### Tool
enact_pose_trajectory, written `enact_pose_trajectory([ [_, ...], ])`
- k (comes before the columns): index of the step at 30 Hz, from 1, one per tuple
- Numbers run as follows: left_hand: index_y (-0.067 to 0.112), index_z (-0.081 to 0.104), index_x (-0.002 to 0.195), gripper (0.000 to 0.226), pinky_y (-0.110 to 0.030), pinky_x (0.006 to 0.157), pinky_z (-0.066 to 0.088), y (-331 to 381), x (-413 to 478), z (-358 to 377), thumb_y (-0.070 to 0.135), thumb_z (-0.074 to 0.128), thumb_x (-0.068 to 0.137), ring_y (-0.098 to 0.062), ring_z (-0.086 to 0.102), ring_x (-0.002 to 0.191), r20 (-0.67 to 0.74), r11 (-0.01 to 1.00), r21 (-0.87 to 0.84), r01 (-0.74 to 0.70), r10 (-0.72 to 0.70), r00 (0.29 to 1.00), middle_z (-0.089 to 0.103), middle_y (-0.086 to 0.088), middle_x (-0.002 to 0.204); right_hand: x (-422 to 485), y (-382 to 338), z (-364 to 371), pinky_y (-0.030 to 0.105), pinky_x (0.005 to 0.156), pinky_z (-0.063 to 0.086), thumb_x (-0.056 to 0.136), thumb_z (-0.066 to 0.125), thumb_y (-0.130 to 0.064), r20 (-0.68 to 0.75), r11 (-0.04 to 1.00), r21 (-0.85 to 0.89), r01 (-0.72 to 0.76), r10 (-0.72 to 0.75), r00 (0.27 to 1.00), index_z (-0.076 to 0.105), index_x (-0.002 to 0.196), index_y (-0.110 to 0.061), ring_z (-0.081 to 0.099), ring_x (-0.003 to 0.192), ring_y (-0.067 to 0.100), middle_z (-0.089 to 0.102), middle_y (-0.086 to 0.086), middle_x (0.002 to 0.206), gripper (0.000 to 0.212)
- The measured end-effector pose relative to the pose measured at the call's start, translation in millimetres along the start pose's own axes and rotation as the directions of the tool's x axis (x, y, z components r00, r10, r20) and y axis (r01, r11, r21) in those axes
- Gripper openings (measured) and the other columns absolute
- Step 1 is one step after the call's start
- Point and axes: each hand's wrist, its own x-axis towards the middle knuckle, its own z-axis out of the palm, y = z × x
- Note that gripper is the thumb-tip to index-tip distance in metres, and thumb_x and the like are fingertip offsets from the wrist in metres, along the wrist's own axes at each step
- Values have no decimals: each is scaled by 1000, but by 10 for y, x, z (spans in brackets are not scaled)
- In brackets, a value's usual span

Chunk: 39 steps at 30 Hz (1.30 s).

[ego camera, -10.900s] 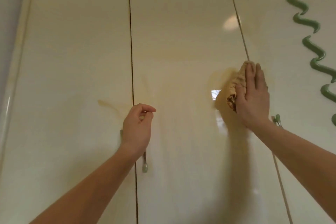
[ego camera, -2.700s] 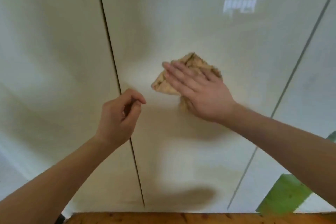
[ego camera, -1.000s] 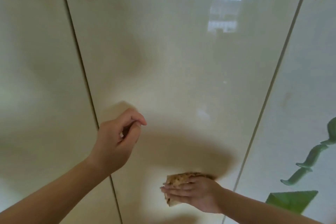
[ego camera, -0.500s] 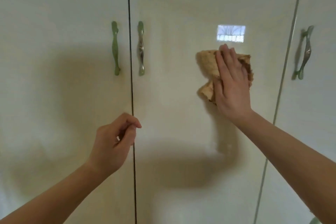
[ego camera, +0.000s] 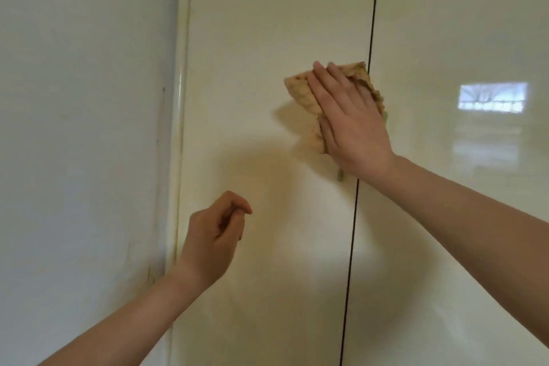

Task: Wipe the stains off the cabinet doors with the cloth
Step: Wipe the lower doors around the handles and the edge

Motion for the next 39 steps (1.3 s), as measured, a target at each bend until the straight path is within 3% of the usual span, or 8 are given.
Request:
enact_pose_trajectory([
  [6,18,65,84,29,-32,54,34,-330,254,-587,-1,46,96,-19,43,56,-184,983,-59,173,-181,966,54,-2,59,924,-237,633,49,127,5,106,37,-18,199,984,-118,-136,157,967,17,164,-15,2,159,29,7,8,173,61],
  [12,11,65,86,26,-24,52,38,-665,239,-1164,3,45,99,-17,44,58,-275,971,-141,191,-224,935,53,-7,65,1421,-632,1186,50,127,0,102,43,-26,195,955,-178,-237,270,943,-3,164,-14,-13,158,29,-11,10,172,78],
  [16,11,65,86,26,-21,50,37,-948,116,-1254,1,44,99,-18,44,57,-277,969,-128,209,-237,931,53,-10,66,1527,-1289,1663,49,126,0,107,25,-32,246,989,-124,-82,111,963,0,165,-14,-9,159,27,-9,10,172,65],
  [25,15,64,82,30,-22,47,34,-1625,-267,-1107,2,45,102,-17,42,54,-277,941,-135,310,-336,900,52,-7,64,255,-2352,2475,44,128,1,105,21,-24,402,983,89,163,-185,897,-5,164,-13,-13,159,24,-15,8,171,66],
  [31,13,66,80,33,-23,47,34,-1936,-803,-902,-2,46,101,-18,41,53,-233,901,-190,391,-428,873,50,-7,61,-1243,-3039,2782,43,124,4,102,25,-27,540,938,128,322,-338,771,-11,161,-8,-16,158,29,-27,15,166,71],
  [35,12,68,83,32,-21,47,36,-1975,-1065,-898,-3,45,101,-15,42,51,-173,878,-143,457,-477,862,52,-6,60,-1947,-3316,2856,42,125,9,107,27,-32,667,861,179,477,-463,584,-16,161,-8,-13,158,29,-25,15,167,72],
  [38,13,68,84,33,-21,47,37,-1961,-1153,-965,-2,45,101,-14,44,51,-164,867,-130,480,-497,852,55,-6,61,-1969,-3250,2803,40,125,11,107,36,-30,689,817,249,520,-527,498,-8,163,-11,-10,159,23,-23,7,169,73],
  [39,16,68,83,33,-21,47,37,-1955,-1148,-999,-1,46,101,-14,44,51,-172,871,-127,475,-491,854,55,-6,61,-1851,-3157,2788,39,125,14,104,44,-31,667,814,277,511,-546,507,1,163,-10,-8,159,22,-21,5,170,76],
])
